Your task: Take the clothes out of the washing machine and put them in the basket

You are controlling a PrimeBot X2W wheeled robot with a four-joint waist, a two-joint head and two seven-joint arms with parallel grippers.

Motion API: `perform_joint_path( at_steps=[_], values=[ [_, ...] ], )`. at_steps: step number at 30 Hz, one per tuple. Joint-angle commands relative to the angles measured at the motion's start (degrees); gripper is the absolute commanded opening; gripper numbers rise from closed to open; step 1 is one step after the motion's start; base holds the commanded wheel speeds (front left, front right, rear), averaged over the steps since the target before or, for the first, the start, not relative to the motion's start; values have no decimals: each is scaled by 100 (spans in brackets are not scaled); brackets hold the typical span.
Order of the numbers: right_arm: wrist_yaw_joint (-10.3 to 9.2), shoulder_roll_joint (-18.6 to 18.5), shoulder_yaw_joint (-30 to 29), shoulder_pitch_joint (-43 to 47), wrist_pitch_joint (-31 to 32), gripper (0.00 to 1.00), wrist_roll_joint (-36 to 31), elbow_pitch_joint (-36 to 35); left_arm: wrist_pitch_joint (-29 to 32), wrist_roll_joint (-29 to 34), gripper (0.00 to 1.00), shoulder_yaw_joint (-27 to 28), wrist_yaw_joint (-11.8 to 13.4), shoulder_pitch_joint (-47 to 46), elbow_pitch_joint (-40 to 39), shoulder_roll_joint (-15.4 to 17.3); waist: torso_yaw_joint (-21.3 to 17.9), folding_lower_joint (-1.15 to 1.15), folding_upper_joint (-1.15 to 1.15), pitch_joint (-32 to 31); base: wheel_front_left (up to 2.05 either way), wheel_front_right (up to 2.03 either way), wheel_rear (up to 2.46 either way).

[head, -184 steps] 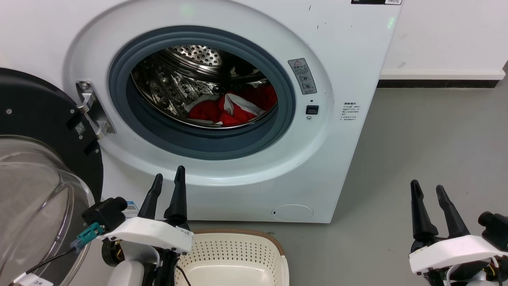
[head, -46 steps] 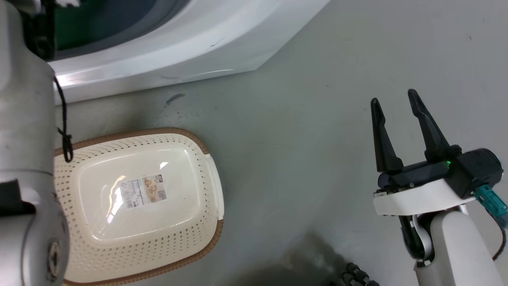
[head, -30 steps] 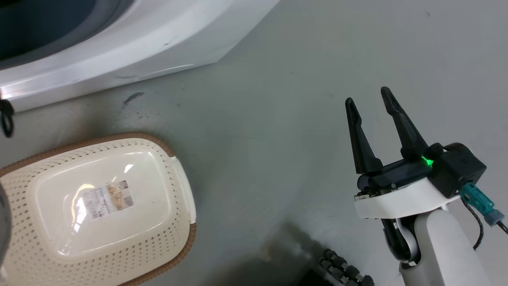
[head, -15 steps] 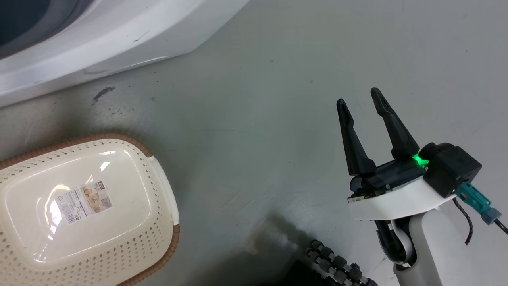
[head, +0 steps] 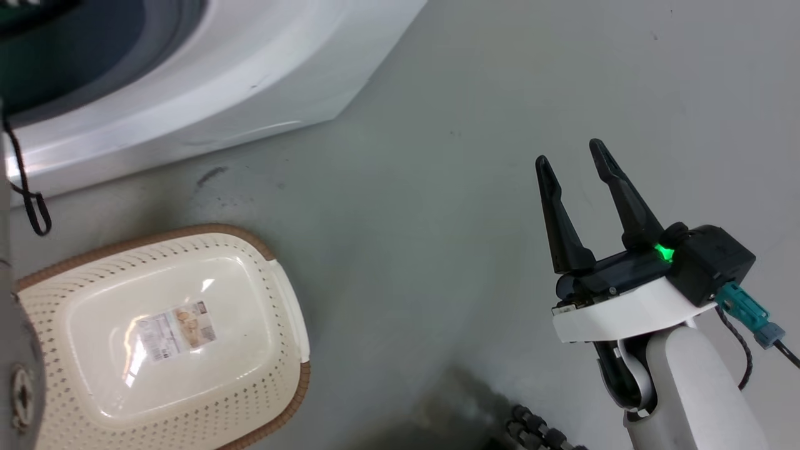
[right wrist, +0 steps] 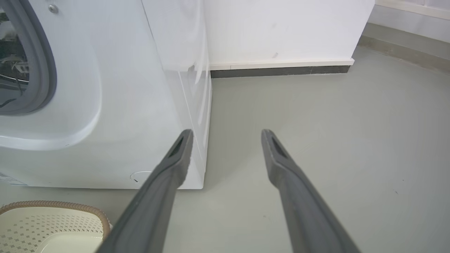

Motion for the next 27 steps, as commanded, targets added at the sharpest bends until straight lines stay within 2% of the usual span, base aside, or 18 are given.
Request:
perform_joint_path(
  at_steps=[1, 9, 13, 20, 27],
  values=[
    [-4, 3, -34, 19, -12, 100, -28, 26, -172, -30, 0, 15, -33, 140, -1, -51, 188, 0, 0, -251, 0, 0, 0],
    [-4, 2, -133, 237, -12, 100, -265, 217, -1653, -330, 0, 135, -136, 900, 291, -340, 527, 0, 0, -947, 0, 0, 0],
    [-4, 2, -165, 399, -12, 100, -345, 336, -2186, -448, 0, 178, -203, 1275, 490, -504, 697, 0, 0, -1339, 0, 0, 0],
    [-4, 1, -286, 702, -7, 100, -500, 483, -2466, -703, 0, 350, -327, 1901, 393, -738, 954, 0, 0, -2001, 0, 0, 0],
    [-4, 1, -477, 1028, 106, 100, -652, 490, -2471, -675, 0, 487, -359, 2917, -704, -952, 1155, 0, 0, -2657, 0, 0, 0]
  ],
)
